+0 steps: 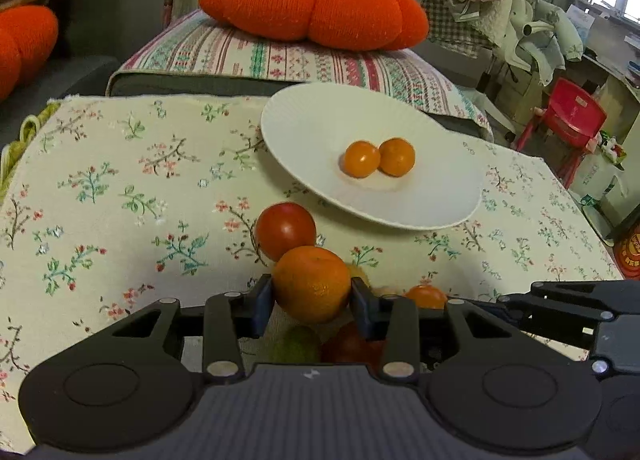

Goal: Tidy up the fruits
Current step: 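Grasp a large tangerine with the left tool while the right tool grasps an orange tomato, then carry the tangerine and orange tomato in both tools over the plate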

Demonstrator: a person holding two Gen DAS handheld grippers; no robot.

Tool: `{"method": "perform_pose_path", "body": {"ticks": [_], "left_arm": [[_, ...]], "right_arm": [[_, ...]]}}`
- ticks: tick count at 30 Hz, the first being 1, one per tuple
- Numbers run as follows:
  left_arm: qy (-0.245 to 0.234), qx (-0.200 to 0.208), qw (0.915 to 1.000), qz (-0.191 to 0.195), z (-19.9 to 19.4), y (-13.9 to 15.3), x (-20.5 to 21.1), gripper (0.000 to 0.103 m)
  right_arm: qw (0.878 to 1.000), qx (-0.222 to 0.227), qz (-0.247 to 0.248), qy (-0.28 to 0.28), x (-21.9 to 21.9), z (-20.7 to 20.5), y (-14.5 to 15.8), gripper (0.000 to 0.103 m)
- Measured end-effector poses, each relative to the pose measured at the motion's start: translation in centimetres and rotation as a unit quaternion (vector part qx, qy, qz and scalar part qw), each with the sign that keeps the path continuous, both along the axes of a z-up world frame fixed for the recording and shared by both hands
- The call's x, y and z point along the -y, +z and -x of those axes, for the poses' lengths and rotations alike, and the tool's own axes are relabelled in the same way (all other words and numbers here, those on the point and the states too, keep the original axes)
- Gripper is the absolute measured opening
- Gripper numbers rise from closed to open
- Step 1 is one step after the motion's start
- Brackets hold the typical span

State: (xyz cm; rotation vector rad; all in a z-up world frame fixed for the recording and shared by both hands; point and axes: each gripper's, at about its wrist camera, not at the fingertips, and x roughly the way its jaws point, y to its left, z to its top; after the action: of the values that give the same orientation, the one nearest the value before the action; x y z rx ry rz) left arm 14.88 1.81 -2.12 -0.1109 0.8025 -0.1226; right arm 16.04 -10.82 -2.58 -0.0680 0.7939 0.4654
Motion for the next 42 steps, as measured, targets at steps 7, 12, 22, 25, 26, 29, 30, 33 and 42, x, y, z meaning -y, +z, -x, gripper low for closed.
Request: {"method": "perform_pose_path", "body": {"ticks": [7, 12, 22, 25, 26, 29, 30, 33, 42], "left_arm": [[0.005, 0.007, 0.9999, 0.014, 0.1, 0.9, -0.4, 0.027], [0.014, 0.017, 0.9995, 0.022, 0.3, 1.6, -0.8, 0.027], [0.043, 0.027, 0.9977, 0.044, 0.1, 2.7, -2.6, 0.027], [0.05, 0.031, 0.997, 0.049, 0.2, 3.0, -3.0, 0.027], [0.052, 0.033, 0.9968, 0.05, 0.2, 3.1, -3.2, 0.027], [0.056, 0.035, 0.9964, 0.054, 0.2, 3.3, -3.5, 0.027], [0.057, 0.035, 0.9963, 0.055, 0.2, 3.3, -3.6, 0.027], [0.058, 0.039, 0.996, 0.057, 0.0, 3.6, -3.8, 0.027], [0.049, 0.052, 0.996, 0.054, -0.9, 4.1, -4.2, 0.027]], "right_arm": [[1.0, 0.004, -0.012, -0.002, 0.3, 0.0, 0.5, 0.025], [1.0, 0.013, -0.017, -0.006, 0.7, 0.0, 1.1, 0.025], [0.999, 0.024, -0.028, -0.016, 1.6, 0.0, 1.8, 0.025], [0.999, 0.027, -0.035, -0.024, 2.1, -0.1, 2.0, 0.025], [0.999, 0.028, -0.038, -0.027, 2.3, -0.1, 2.1, 0.025], [0.998, 0.029, -0.043, -0.035, 2.8, -0.2, 2.3, 0.025], [0.998, 0.03, -0.044, -0.038, 2.9, -0.3, 2.3, 0.025], [0.997, 0.033, -0.051, -0.048, 3.6, -0.5, 2.6, 0.025], [0.99, 0.042, -0.07, -0.116, 7.8, -2.1, 3.7, 0.025]]}}
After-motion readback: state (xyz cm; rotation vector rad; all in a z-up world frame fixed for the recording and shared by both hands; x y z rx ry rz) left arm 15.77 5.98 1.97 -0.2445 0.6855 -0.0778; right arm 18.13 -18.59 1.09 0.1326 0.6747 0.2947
